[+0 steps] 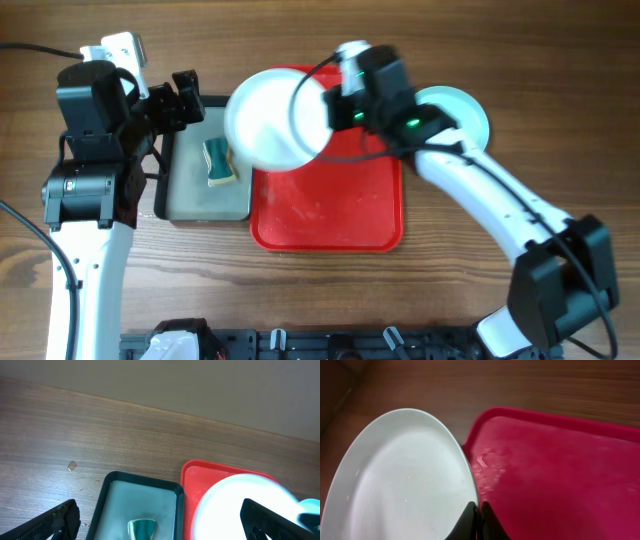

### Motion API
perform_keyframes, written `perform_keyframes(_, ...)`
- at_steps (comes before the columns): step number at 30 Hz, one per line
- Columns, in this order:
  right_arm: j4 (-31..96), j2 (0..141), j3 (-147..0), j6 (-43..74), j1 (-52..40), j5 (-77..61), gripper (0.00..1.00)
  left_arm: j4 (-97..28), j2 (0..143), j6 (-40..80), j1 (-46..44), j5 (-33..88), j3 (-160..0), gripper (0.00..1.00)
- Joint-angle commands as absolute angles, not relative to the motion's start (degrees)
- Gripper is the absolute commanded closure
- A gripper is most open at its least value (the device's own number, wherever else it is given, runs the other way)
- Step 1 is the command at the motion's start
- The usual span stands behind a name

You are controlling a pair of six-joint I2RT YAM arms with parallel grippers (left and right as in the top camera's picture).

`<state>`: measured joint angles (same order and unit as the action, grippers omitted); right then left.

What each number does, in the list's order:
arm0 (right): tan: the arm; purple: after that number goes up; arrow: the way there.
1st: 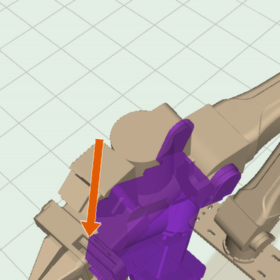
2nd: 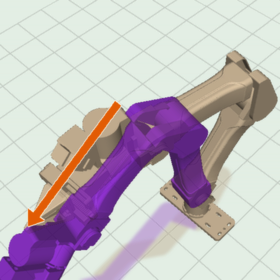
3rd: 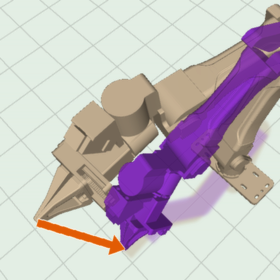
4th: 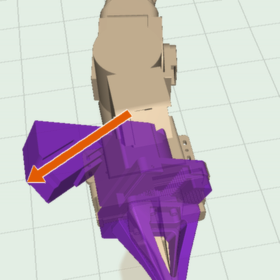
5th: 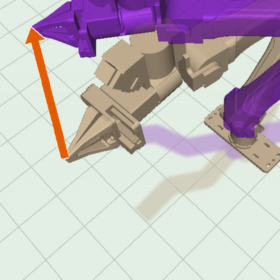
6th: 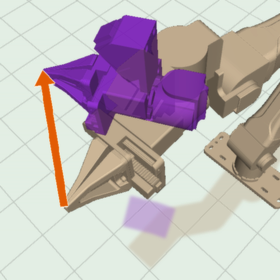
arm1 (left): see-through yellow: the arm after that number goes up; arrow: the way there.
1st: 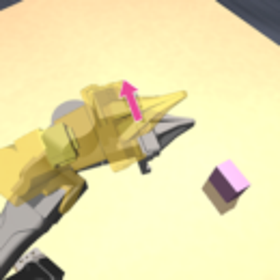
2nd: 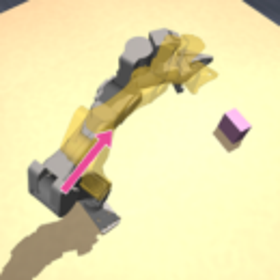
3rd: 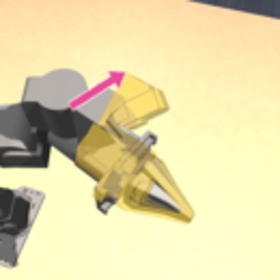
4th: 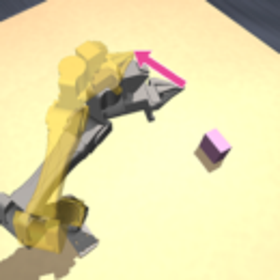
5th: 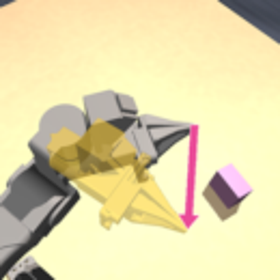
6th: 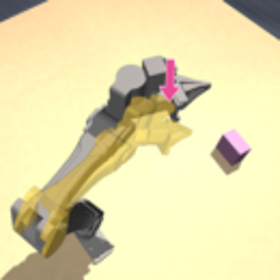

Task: Clean dirty plates on tray and stack at the side
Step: 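Carry the white plate rightward over the blue plates with the right gripper, then lower the white plate onto the blue plate stack and release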

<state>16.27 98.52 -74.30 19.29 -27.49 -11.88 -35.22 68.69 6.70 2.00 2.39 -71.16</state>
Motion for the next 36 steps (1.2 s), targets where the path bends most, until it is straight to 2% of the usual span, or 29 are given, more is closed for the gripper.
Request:
perform_keyframes(1, 19.9, 97.2, -75.0, 21.5, -19.1, -12.9, 0.96, -35.1, 68.5, 6.4, 2.0, 1.8, -71.9, 0.00)
perform_keyframes(8, 25.6, 97.3, -75.0, 24.2, -1.7, -12.9, 0.96, -35.1, 68.5, 6.4, 2.0, 1.8, -71.9, 0.00)
perform_keyframes(16, 28.5, 97.6, -73.5, 24.0, 11.9, -11.6, 0.96, -35.1, 68.5, 6.4, 2.0, 1.8, -71.9, 0.00)
perform_keyframes(36, 25.8, 98.3, -62.4, 24.0, 13.7, -9.0, 0.96, -35.1, 68.5, 6.4, 2.0, 1.8, -71.9, 0.00)
